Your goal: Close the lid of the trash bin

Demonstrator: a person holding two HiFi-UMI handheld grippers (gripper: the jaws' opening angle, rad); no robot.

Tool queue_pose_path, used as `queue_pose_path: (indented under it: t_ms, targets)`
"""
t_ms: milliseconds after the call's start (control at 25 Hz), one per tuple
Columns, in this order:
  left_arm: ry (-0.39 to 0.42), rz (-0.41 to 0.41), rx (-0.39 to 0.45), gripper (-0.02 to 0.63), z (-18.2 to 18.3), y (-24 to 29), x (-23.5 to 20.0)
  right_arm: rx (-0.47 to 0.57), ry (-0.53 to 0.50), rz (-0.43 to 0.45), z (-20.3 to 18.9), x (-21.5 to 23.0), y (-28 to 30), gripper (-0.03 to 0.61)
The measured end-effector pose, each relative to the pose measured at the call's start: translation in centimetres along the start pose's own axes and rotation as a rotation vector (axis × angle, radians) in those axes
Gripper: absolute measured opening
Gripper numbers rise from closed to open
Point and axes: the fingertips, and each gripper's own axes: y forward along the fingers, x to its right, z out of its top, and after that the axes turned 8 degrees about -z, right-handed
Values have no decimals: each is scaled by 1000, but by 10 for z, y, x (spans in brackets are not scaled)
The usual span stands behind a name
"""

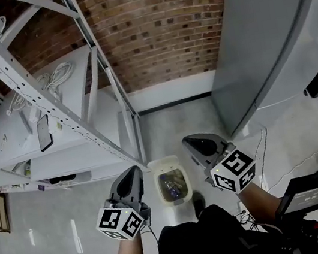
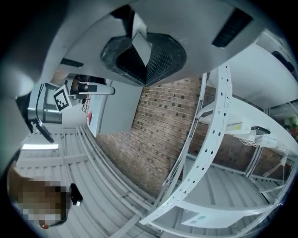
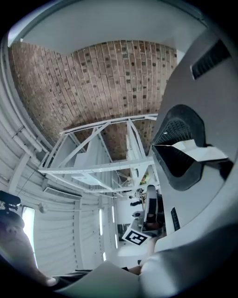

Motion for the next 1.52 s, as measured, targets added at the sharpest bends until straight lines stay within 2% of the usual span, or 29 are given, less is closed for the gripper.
queue_pose_path:
  t_ms: [280, 520, 640, 760, 960, 1160, 1360, 1520]
  targets:
    - [25, 13, -80, -2, -4, 44, -45, -37, 38, 22, -13, 26, 60, 9]
    - [-6, -33, -218, -1, -37, 76, -94, -109, 93, -12, -33, 37, 112, 9]
    - [-3, -55, -251, -1, -52, 99, -123, -149, 87, -23, -55, 51, 146, 9]
    - [-47, -72, -306, 0, -91, 115, -152, -204, 98, -40, -99, 60, 174, 9]
    - [-137, -66, -482, 0, -182, 124, -178, -361, 137, -31, -194, 61, 195, 9]
    - [-216, -68, -650, 0, -274, 125, -193, -509, 194, -64, -289, 65, 202, 9]
    - [-230, -55, -744, 0, -334, 129, -205, -610, 238, -59, -356, 63, 204, 9]
    - [-260, -47, -761, 0, -358, 126, -209, -653, 250, -65, -387, 63, 203, 9]
